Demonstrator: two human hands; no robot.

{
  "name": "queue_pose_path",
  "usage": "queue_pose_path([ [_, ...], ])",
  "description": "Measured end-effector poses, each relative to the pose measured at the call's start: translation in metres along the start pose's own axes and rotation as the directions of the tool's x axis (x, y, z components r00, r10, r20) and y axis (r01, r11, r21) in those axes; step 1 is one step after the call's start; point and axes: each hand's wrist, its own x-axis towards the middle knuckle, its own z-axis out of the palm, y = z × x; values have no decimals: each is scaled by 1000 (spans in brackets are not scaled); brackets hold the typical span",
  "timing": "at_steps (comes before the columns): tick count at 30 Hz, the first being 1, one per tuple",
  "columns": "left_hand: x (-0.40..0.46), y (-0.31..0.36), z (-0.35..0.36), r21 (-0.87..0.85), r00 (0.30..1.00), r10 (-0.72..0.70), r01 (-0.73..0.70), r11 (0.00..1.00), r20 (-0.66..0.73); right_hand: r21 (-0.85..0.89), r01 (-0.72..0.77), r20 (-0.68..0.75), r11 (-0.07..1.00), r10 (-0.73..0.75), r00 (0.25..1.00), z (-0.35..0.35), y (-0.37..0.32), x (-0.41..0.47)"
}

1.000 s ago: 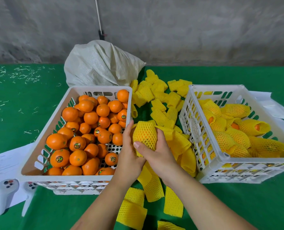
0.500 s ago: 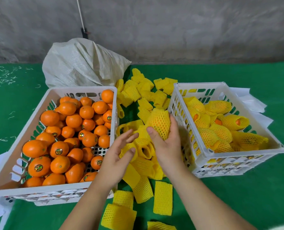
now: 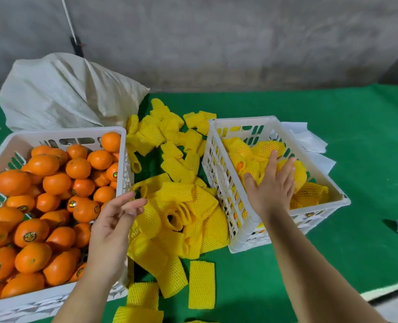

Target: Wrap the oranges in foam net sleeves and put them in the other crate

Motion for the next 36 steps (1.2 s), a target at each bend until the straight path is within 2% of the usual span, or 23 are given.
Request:
queue_pose_path([
  [2, 0, 0, 0, 10, 1000, 4, -4, 1000, -2, -37, -27, 40, 999, 28, 999, 2, 5, 2],
  [5, 0, 0, 0, -19, 1000, 13, -13, 1000, -12, -105, 25, 73, 994, -17, 997, 1, 4, 1],
  [8, 3, -4, -4, -84, 999, 1, -4, 996, -37, -78, 72, 72, 994, -67, 995, 2, -12, -6],
  [10, 9, -5, -7, -163, 999, -48, 43, 986, -26, -75, 236, 56, 969, -232, 971, 8, -26, -18],
  [12, 21, -1, -21, -221, 996, -87, 81, 972, -18, -61, 451, 64, 891, -447, 892, 28, -44, -34],
  [14, 39, 2, -31, -85, 999, -30, 28, 996, -19, -27, 471, 217, 882, -455, 864, 44, -48, -37],
  [15, 42, 4, -61, 71, 994, 38, -31, 997, -103, 5, 458, 367, 889, -428, 826, 64, -65, -43],
  [16, 51, 4, -78, 246, 988, 96, -63, 967, -122, -30, 416, 479, 909, -353, 804, 75, -67, -44],
  [17, 60, 3, -86, 409, 987, 128, -76, 909, -101, -105, 372, 522, 922, -267, 810, 79, -57, -40],
  [18, 68, 1, -96, 599, 991, 127, -71, 798, -52, -160, 338, 523, 928, -210, 826, 85, -47, -37],
  [19, 74, -5, -107, 781, 998, 70, -46, 622, 3, -183, 329, 515, 926, -194, 835, 90, -39, -36],
  [20, 80, -14, -116, 926, 997, -56, -26, 376, 51, -146, 309, 514, 940, -195, 835, 92, -36, -34],
  [21, 81, -24, -121, 993, 967, -244, -51, 107, 76, -63, 260, 516, 964, -192, 835, 94, -38, -31],
  [22, 78, -34, -121, 983, 902, -425, -140, -122, 75, 58, 208, 514, 976, -208, 832, 95, -47, -32],
  [23, 74, -42, -117, 934, 820, -570, -242, -263, 52, 175, 174, 486, 969, -239, 841, 96, -59, -34],
  [24, 73, -49, -111, 896, 748, -664, -307, -322, 18, 270, 174, 423, 947, -279, 862, 97, -72, -38],
  [25, 74, -53, -104, 879, 711, -703, -336, -338, 2, 343, 204, 348, 917, -326, 879, 97, -85, -43],
  [27, 78, -58, -92, 846, 717, -695, -402, -351, 52, 481, 294, 221, 826, -438, 871, 96, -110, -58],
  [29, 81, -60, -90, 798, 745, -652, -475, -372, 139, 536, 357, 155, 765, -505, 849, 98, -130, -75],
  [31, 82, -60, -94, 778, 738, -661, -492, -390, 136, 385, 414, 211, 825, -515, 831, 104, -140, -84],
  [33, 84, -60, -96, 808, 725, -679, -465, -361, 114, 70, 369, 442, 927, -361, 821, 111, -135, -85],
  [34, 86, -58, -96, 823, 715, -692, -449, -347, 98, -51, 334, 524, 941, -260, 811, 114, -129, -84],
  [36, 88, -56, -96, 831, 705, -703, -443, -335, 92, -120, 285, 577, 951, -167, 799, 120, -112, -78],
])
